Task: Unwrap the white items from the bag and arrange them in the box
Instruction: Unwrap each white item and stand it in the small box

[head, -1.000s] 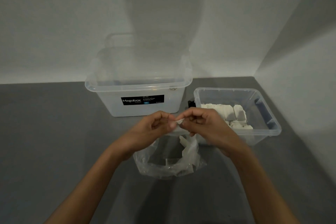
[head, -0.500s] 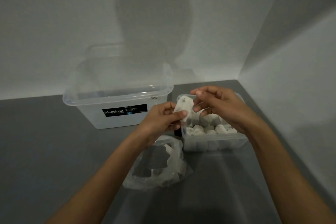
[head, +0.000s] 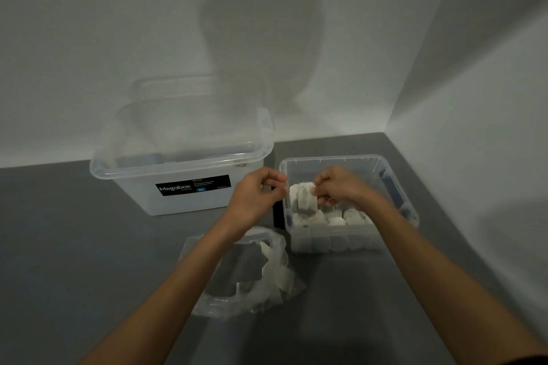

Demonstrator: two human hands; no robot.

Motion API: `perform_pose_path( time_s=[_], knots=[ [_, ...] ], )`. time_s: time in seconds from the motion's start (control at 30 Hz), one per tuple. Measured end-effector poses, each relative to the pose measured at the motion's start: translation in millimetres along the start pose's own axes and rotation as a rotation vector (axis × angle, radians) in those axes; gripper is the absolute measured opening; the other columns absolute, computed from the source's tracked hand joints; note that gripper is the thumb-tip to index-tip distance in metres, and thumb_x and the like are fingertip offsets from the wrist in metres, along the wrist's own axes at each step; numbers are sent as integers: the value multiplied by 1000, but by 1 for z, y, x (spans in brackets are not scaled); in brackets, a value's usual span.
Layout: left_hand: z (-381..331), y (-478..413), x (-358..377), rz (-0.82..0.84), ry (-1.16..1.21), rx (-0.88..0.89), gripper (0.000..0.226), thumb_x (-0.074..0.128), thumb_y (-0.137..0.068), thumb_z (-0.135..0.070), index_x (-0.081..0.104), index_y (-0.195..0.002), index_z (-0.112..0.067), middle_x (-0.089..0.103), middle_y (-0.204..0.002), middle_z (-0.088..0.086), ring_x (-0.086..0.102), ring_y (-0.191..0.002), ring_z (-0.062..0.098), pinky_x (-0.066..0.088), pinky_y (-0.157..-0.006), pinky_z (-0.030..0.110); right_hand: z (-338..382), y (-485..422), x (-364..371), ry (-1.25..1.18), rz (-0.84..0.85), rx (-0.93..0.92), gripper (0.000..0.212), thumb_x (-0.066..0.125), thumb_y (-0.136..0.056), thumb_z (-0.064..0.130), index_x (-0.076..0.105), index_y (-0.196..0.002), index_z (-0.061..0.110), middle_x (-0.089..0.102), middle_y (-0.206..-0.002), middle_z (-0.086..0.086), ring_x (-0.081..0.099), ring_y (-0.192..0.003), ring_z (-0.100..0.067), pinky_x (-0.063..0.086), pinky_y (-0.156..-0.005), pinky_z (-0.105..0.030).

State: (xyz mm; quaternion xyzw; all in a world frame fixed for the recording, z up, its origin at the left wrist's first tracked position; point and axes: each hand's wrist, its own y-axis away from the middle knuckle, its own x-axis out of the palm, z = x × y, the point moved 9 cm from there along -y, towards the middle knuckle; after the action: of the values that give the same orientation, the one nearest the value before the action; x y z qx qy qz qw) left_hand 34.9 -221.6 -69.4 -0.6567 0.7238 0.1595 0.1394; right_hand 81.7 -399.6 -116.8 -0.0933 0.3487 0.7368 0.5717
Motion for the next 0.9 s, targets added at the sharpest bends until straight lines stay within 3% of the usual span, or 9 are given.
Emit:
perform_pose_path(
  time_s=[0.13,0.2,0.33,0.4,0.47,0.53,0.67,0.77,0.9],
  knots=[
    [10,4,-11,-23,30,-28,14,67,-86,-16,66,-100,-19,68,-90,-3,66,-74,6,46,-64,16,-17,-13,28,34,121,109,10,66,-85,1,64,-80,9,69,-77,-15,67,-69,-23,57,-66,-30],
    [13,6,-15,-28,37,-28,13,66,-86,-16,66,-100,-19,68,-90,-4,66,-74,8,46,-64,17,-20,-15,36,80,134,124,13,65,-86,0,64,-79,10,69,-75,-13,68,-67,-22,56,-62,-27],
    [16,10,-22,-38,38,-19,13,65,-88,-15,66,-100,-18,67,-89,-4,65,-76,9,46,-61,12,-18,-19,38,178,64,85,19,62,-87,-2,61,-72,10,64,-66,-12,60,-42,-10,45,-40,-18],
    [18,11,-24,-41,32,-17,11,64,-88,-15,66,-99,-19,67,-89,-4,65,-77,9,46,-60,11,-17,-20,37,199,40,72,22,63,-87,-1,59,-69,11,63,-62,-11,56,-36,-8,43,-39,-17],
    [20,12,-24,-38,27,-19,11,64,-89,-16,65,-99,-20,66,-89,-4,66,-77,9,46,-60,12,-15,-20,36,220,32,61,17,65,-86,-1,61,-71,7,65,-65,-13,62,-46,-15,49,-45,-23],
    [22,13,-26,-33,32,-22,11,65,-88,-16,66,-99,-20,67,-90,-4,66,-77,9,46,-60,12,-10,-19,32,282,13,46,3,64,-84,-1,67,-84,-2,70,-78,-20,70,-66,-28,59,-62,-34],
    [28,19,-31,-21,25,-42,11,65,-87,-13,67,-97,-18,68,-88,-2,66,-74,7,48,-61,12,15,-8,8,403,-135,-63,16,57,-89,10,68,-96,0,70,-97,-16,67,-83,-28,53,-77,-33],
    [32,27,-31,113,-23,-71,9,62,-88,-11,68,-94,-14,71,-89,4,67,-78,14,51,-65,21,48,18,-3,332,-200,-180,12,56,-90,10,67,-90,6,70,-91,-10,67,-77,-21,54,-74,-30],
    [49,55,-17,522,-146,-195,15,60,-92,-19,69,-99,-10,73,-92,3,70,-78,9,54,-65,17,94,73,13,170,-127,-369,6,60,-91,16,65,-92,18,71,-80,-5,68,-68,-11,50,-63,-21]
  ],
)
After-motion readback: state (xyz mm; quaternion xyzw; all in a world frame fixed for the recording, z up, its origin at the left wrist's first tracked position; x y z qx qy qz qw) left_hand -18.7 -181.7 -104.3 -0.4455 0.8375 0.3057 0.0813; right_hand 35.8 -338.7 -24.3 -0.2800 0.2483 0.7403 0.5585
